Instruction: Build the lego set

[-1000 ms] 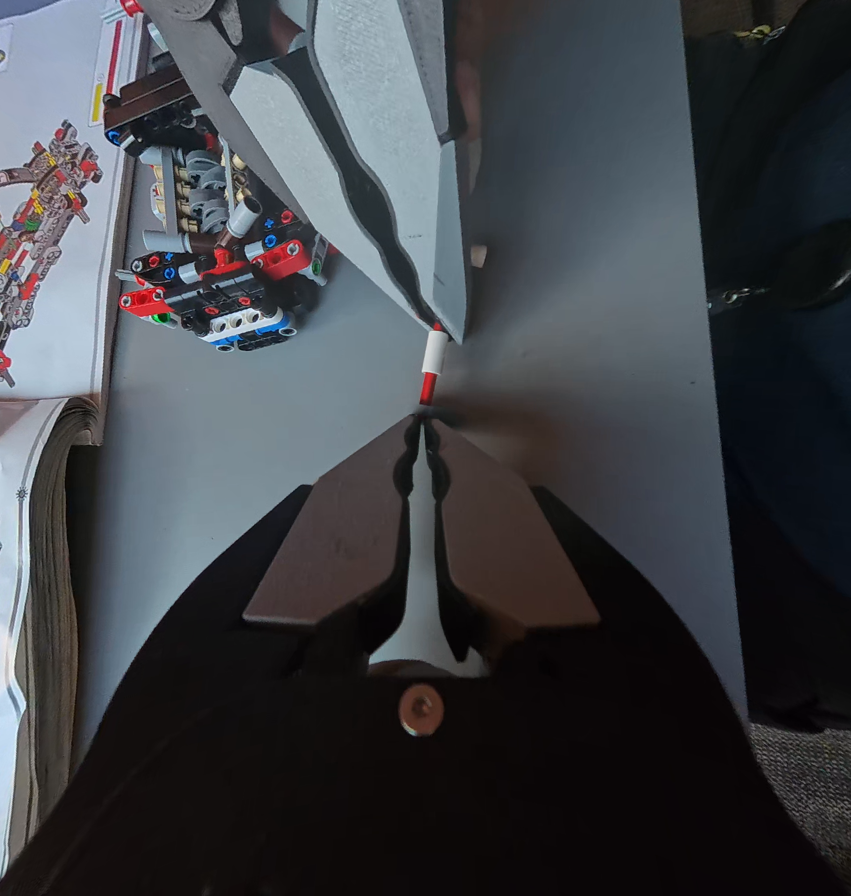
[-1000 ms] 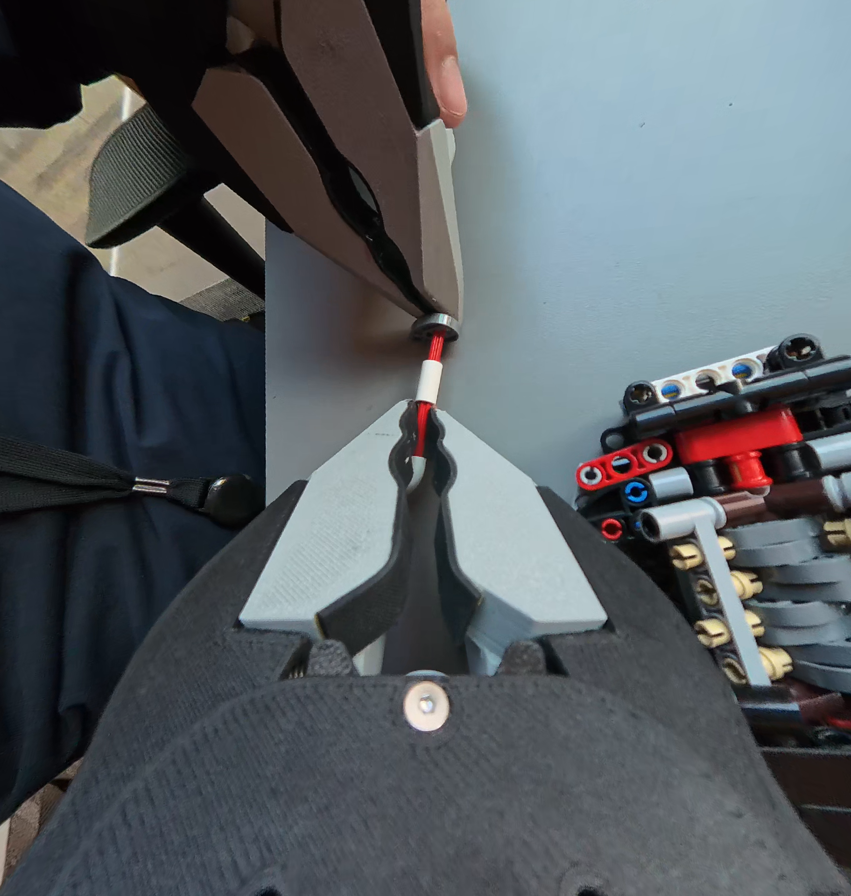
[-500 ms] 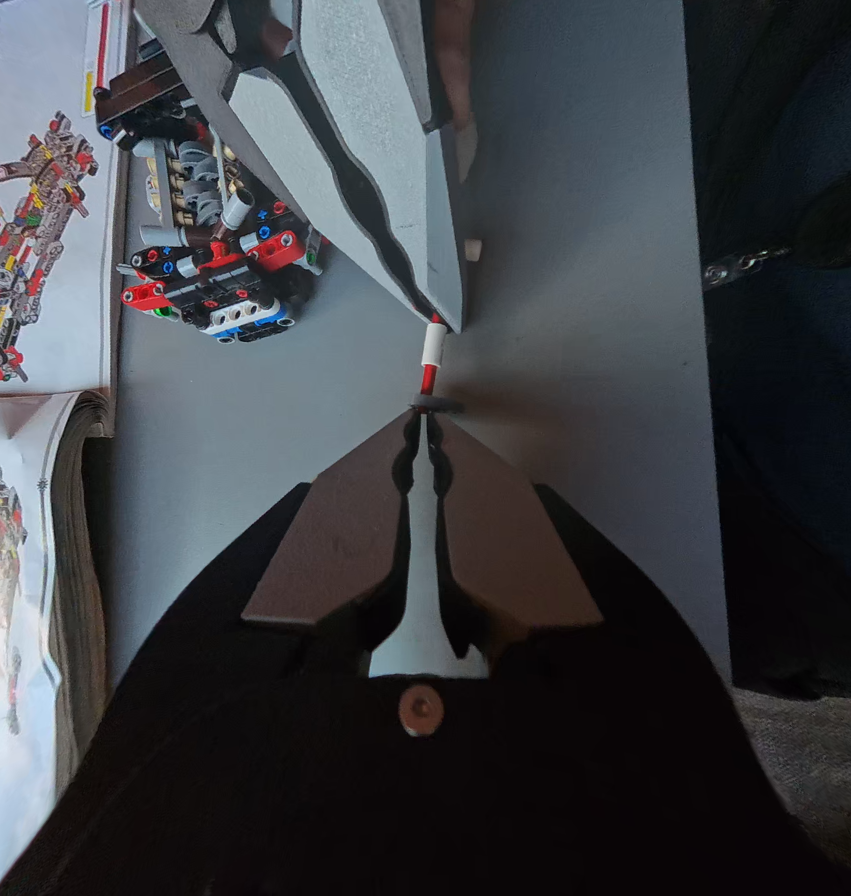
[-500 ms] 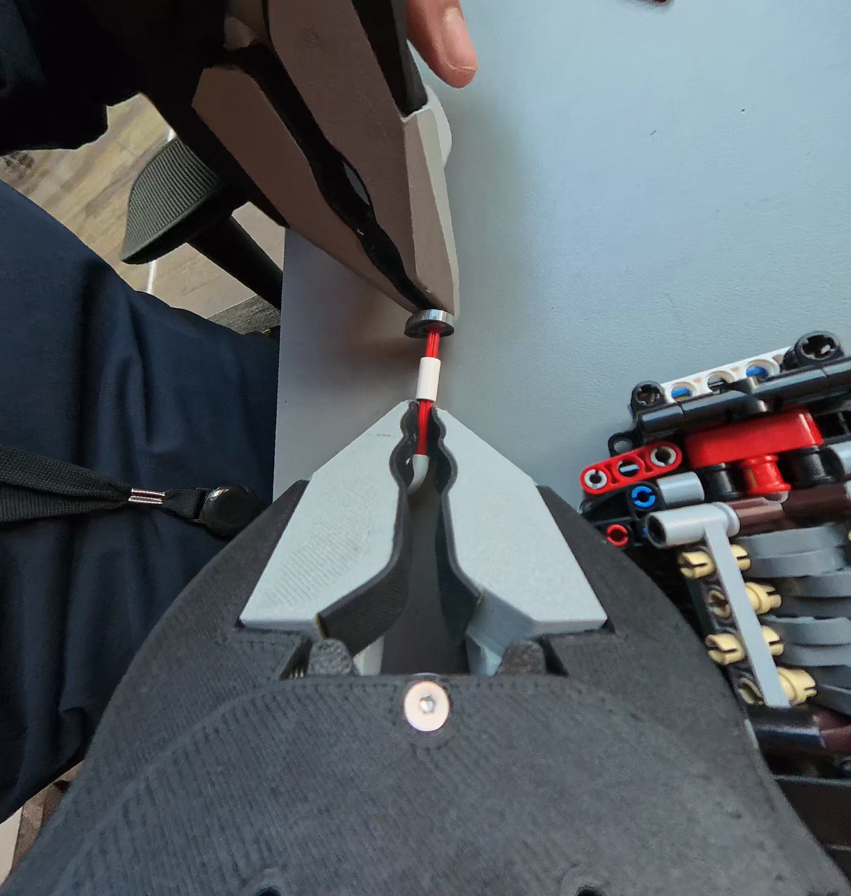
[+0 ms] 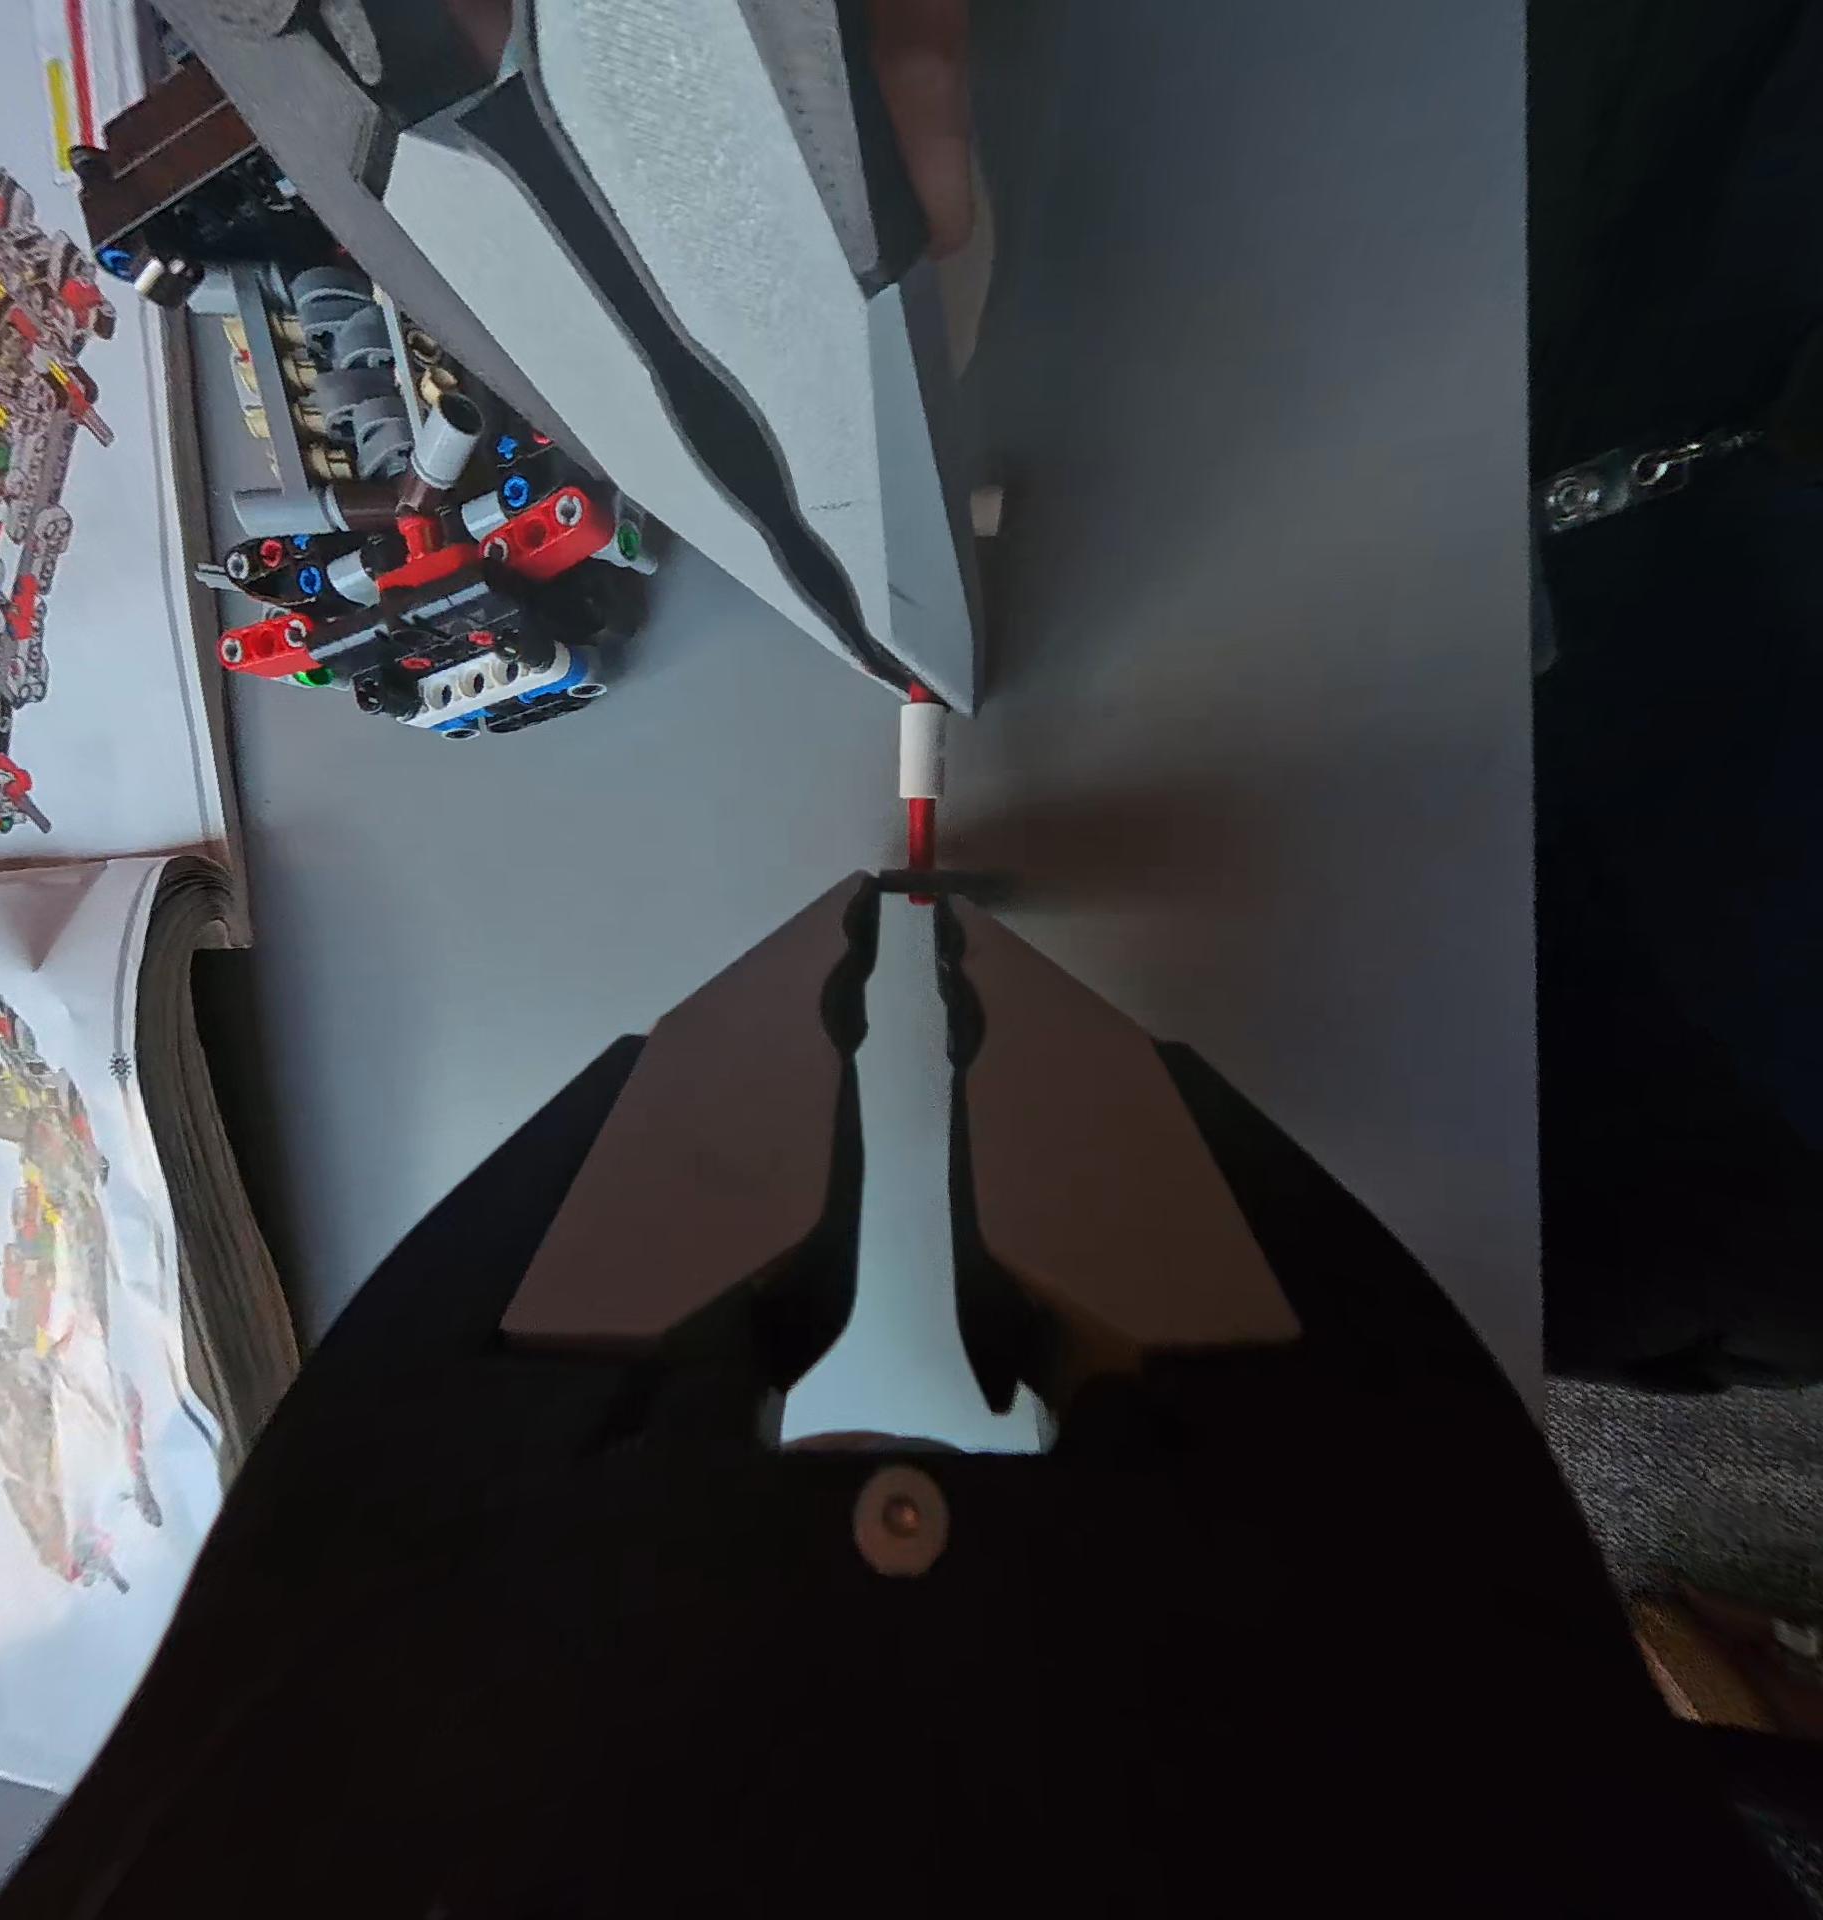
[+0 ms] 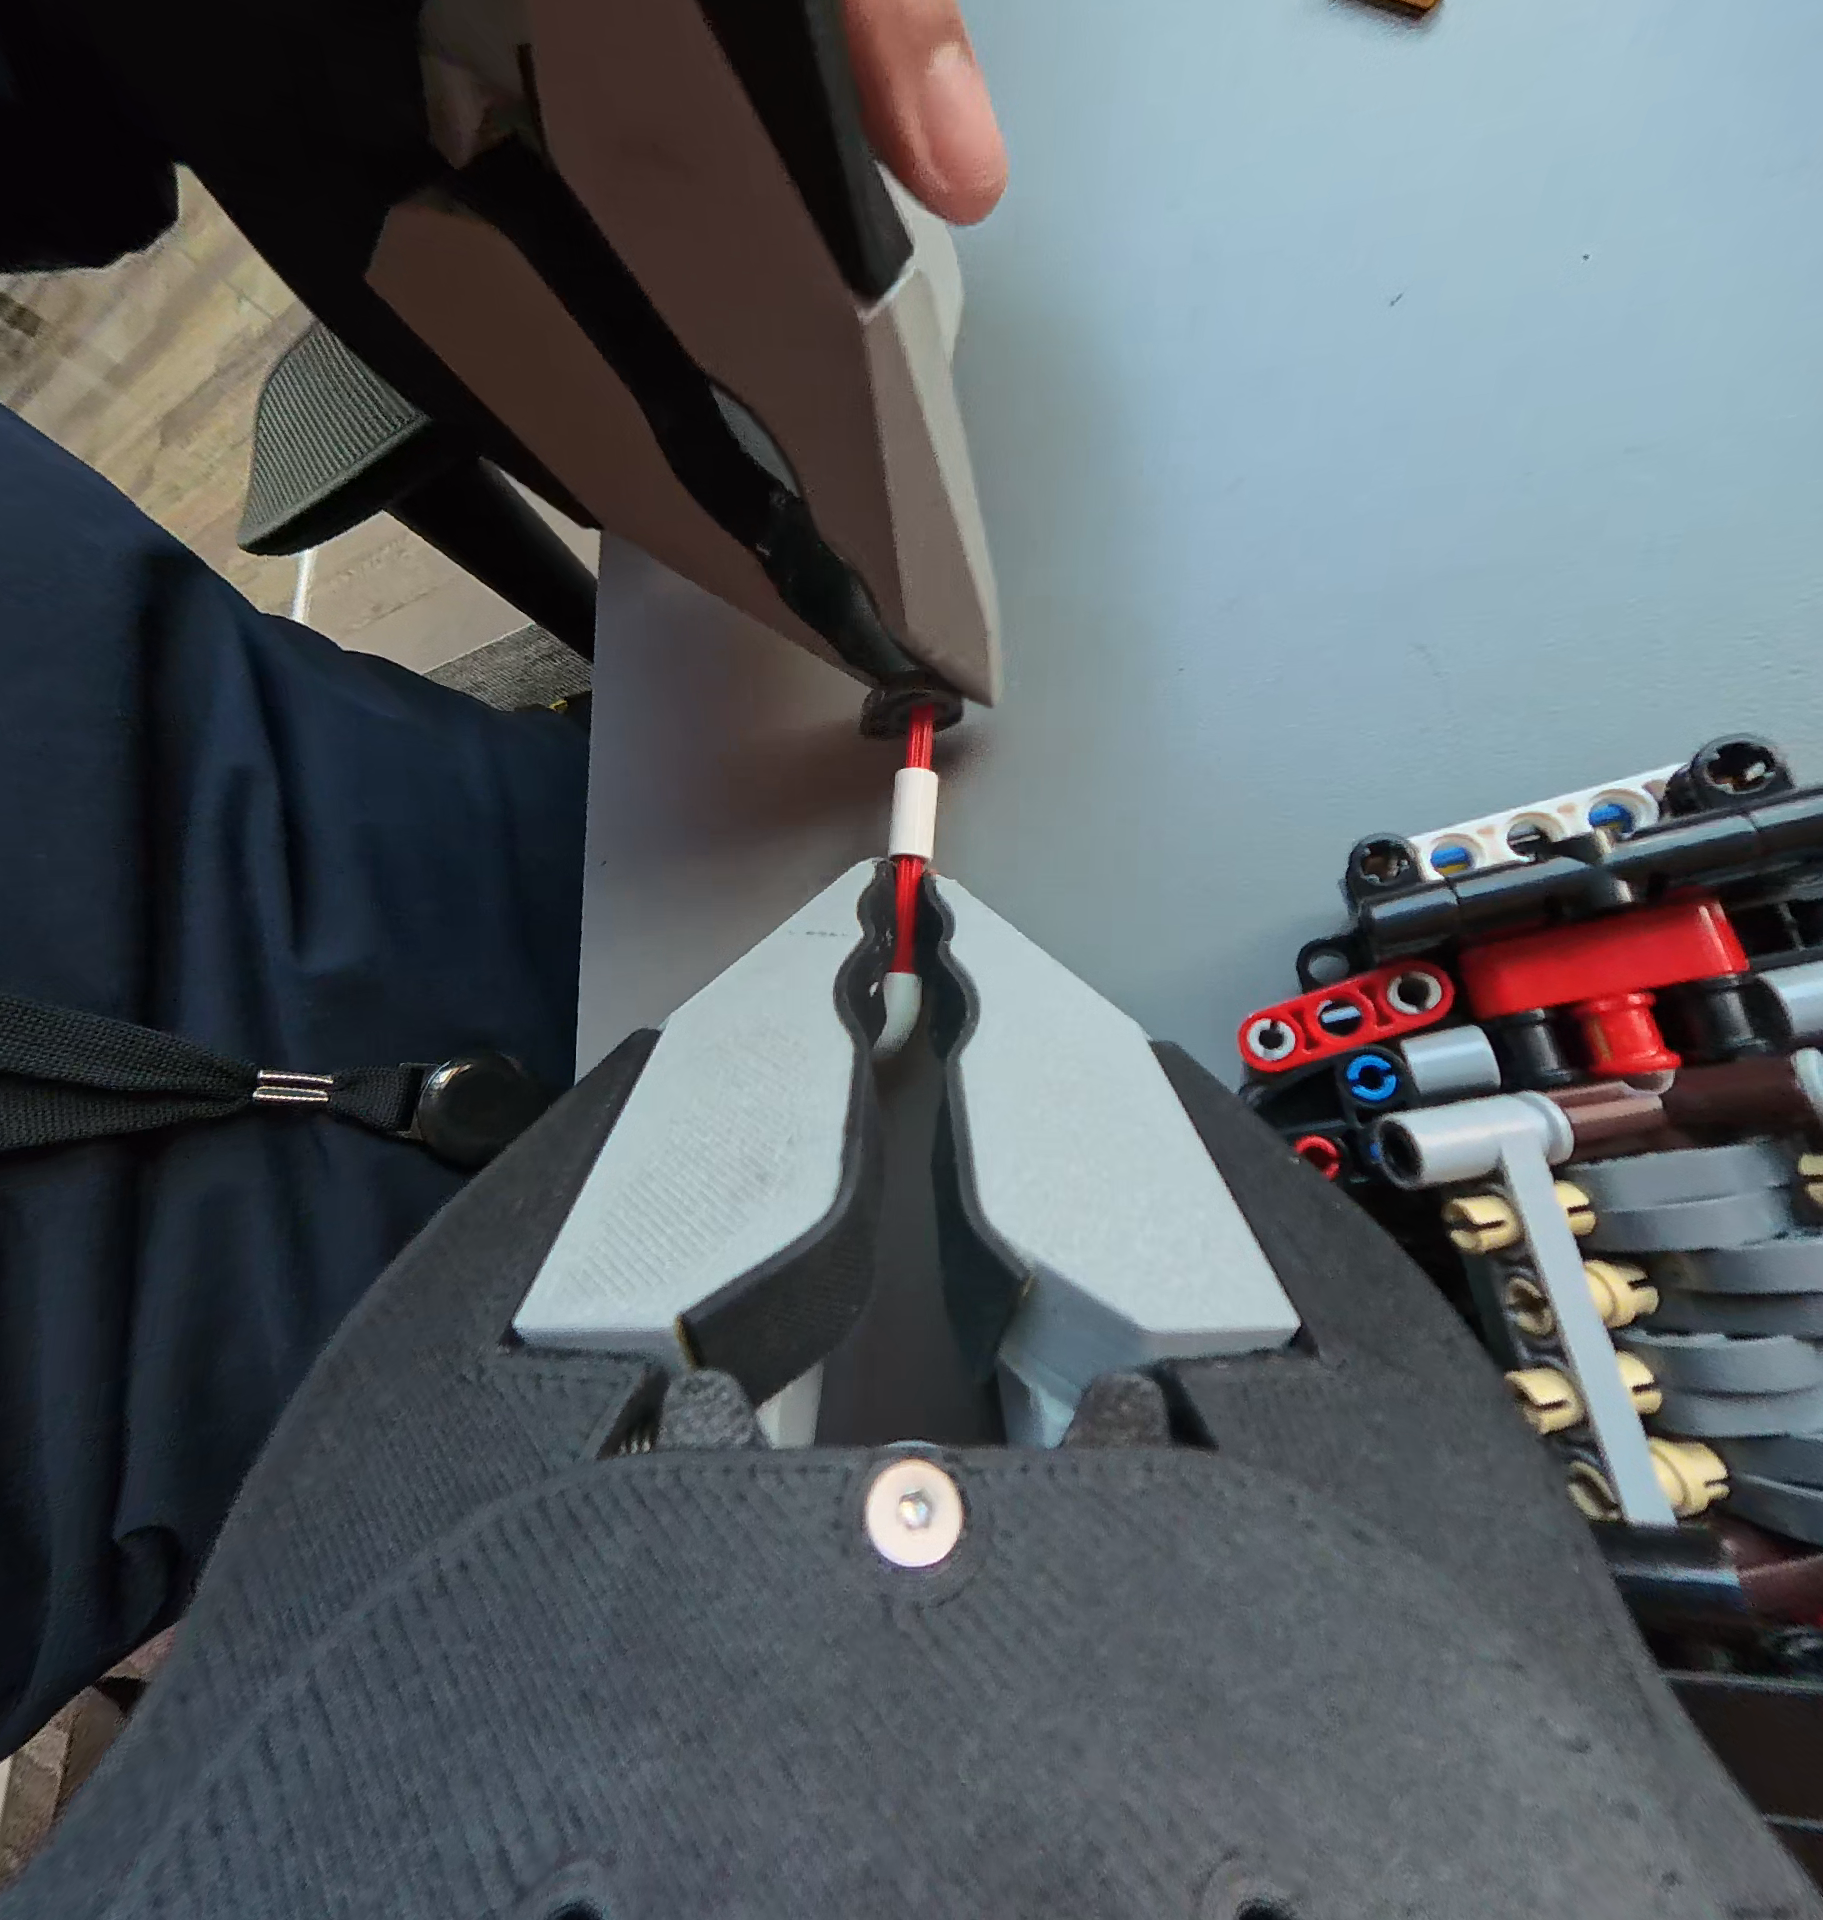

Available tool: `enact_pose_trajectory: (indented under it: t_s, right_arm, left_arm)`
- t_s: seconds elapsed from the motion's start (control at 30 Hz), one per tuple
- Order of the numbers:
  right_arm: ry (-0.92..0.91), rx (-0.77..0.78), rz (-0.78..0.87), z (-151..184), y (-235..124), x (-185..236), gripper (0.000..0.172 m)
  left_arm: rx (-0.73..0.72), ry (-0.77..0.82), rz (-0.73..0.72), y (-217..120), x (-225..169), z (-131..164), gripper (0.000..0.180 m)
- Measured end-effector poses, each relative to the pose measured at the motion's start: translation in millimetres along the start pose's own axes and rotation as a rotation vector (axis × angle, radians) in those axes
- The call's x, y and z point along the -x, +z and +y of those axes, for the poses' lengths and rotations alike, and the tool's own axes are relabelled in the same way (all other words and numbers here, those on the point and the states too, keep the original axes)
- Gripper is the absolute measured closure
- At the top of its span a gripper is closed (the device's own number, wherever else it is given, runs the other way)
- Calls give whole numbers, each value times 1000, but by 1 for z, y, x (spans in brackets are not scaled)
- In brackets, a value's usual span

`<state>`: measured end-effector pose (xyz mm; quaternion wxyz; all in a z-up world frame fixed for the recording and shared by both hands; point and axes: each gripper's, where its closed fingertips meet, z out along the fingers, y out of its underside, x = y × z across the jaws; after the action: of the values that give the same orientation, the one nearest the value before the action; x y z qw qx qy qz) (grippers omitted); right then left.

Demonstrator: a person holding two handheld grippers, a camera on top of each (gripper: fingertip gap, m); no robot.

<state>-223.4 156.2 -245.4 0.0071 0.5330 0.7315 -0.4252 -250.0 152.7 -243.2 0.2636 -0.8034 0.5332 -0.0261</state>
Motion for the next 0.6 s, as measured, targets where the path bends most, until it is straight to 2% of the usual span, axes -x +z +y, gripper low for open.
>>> enact_pose_trajectory:
  t_s: [0.13, 0.37, 0.6]
  right_arm:
    - [-8, 1, -10, 0, 0, 0, 170]
    - [8, -33, -1, 0, -1, 0, 170]
    - [12, -36, 1, 0, 0, -1, 170]
  left_arm:
    - [23, 38, 0, 0, -1, -1, 175]
    - [-11, -47, -14, 1, 0, -1, 175]
    - [30, -110, -18, 0, 0, 2, 174]
